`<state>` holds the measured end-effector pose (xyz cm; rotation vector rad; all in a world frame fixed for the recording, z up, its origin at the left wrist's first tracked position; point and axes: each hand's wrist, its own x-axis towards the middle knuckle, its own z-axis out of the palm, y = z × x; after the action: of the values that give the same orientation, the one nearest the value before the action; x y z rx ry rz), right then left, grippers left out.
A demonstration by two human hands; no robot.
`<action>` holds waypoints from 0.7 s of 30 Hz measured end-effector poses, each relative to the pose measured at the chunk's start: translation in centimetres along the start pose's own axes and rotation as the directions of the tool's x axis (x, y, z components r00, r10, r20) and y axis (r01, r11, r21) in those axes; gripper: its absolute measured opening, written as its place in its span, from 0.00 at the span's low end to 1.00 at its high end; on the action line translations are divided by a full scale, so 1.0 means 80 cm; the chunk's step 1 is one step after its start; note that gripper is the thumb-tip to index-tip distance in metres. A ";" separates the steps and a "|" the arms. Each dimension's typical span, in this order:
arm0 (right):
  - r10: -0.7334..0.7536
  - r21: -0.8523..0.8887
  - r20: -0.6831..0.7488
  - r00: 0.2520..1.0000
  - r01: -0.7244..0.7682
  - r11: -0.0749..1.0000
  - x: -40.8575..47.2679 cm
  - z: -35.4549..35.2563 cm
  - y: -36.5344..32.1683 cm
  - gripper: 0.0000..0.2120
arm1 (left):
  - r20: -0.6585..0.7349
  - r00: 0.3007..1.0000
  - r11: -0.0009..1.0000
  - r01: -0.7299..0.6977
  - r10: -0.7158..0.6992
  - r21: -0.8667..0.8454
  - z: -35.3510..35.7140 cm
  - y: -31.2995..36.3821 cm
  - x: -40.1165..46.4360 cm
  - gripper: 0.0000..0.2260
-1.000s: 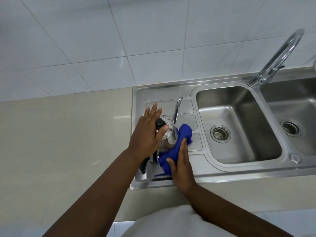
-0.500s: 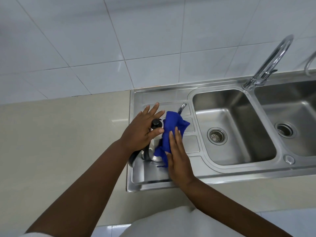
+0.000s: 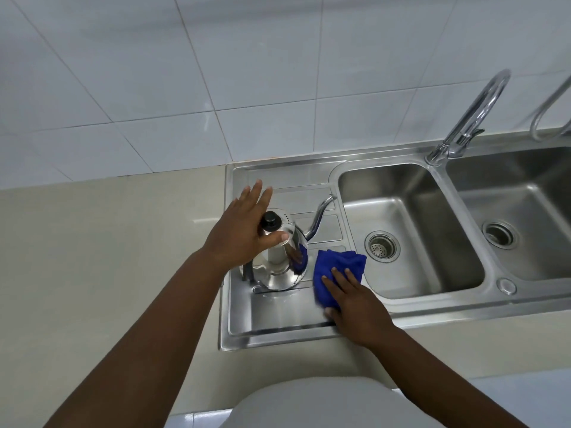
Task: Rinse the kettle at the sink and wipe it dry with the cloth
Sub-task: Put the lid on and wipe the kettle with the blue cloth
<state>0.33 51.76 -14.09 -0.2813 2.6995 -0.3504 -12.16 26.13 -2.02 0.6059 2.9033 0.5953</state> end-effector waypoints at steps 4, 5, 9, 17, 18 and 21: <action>-0.045 -0.117 -0.026 0.999 0.041 0.992 0.011 0.013 -0.001 0.37 | -0.100 0.993 0.992 0.048 -0.059 -0.112 0.019 0.014 -0.013 0.34; -0.053 -0.124 -0.044 0.998 0.047 0.991 0.013 0.014 -0.001 0.37 | -0.126 0.991 0.993 0.038 -0.052 -0.114 0.021 0.014 -0.014 0.33; -0.038 -0.095 -0.037 0.999 0.035 0.995 0.018 0.005 -0.004 0.36 | -0.156 0.987 0.999 -0.044 0.040 -0.023 0.018 0.006 -0.006 0.31; 0.306 0.858 -0.252 0.918 0.066 0.509 0.048 -0.089 -0.021 0.24 | -0.161 0.981 0.993 -0.112 0.105 -0.036 0.007 -0.005 -0.006 0.35; 0.284 0.870 -0.265 0.921 0.101 0.483 0.052 -0.096 -0.022 0.22 | -0.200 0.978 0.990 -0.081 0.057 -0.115 0.005 -0.008 -0.012 0.35; 0.273 0.865 -0.296 0.916 0.135 0.483 0.063 -0.107 -0.020 0.15 | -0.225 0.957 0.908 0.075 -0.182 -0.413 0.005 -0.033 -0.041 0.32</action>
<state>-7.49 50.72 -7.85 0.2544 2.4362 -1.8700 -10.05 22.71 -3.32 0.2932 2.8798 1.2947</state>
